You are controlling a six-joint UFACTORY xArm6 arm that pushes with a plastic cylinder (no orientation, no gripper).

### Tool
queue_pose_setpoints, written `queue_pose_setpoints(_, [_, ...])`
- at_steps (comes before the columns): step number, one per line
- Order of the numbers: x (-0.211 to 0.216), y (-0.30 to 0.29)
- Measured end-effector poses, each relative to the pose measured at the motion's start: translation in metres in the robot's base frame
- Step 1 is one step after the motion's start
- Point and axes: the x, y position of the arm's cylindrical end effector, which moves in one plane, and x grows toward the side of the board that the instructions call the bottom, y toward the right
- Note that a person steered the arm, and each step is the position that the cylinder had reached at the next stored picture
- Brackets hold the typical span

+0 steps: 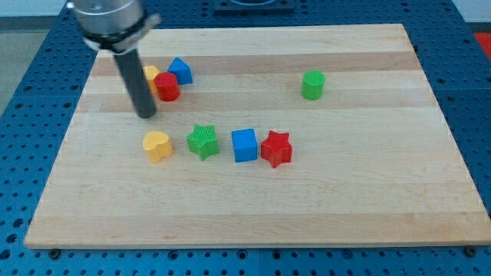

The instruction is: Point at the yellow hexagon

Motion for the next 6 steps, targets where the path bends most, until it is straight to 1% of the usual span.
queue_pose_setpoints(1, [-0.017, -0.049])
queue_pose_setpoints(2, [-0.047, -0.064])
queue_pose_setpoints(3, [-0.075, -0.064])
queue_pose_setpoints(6, [-0.077, -0.019])
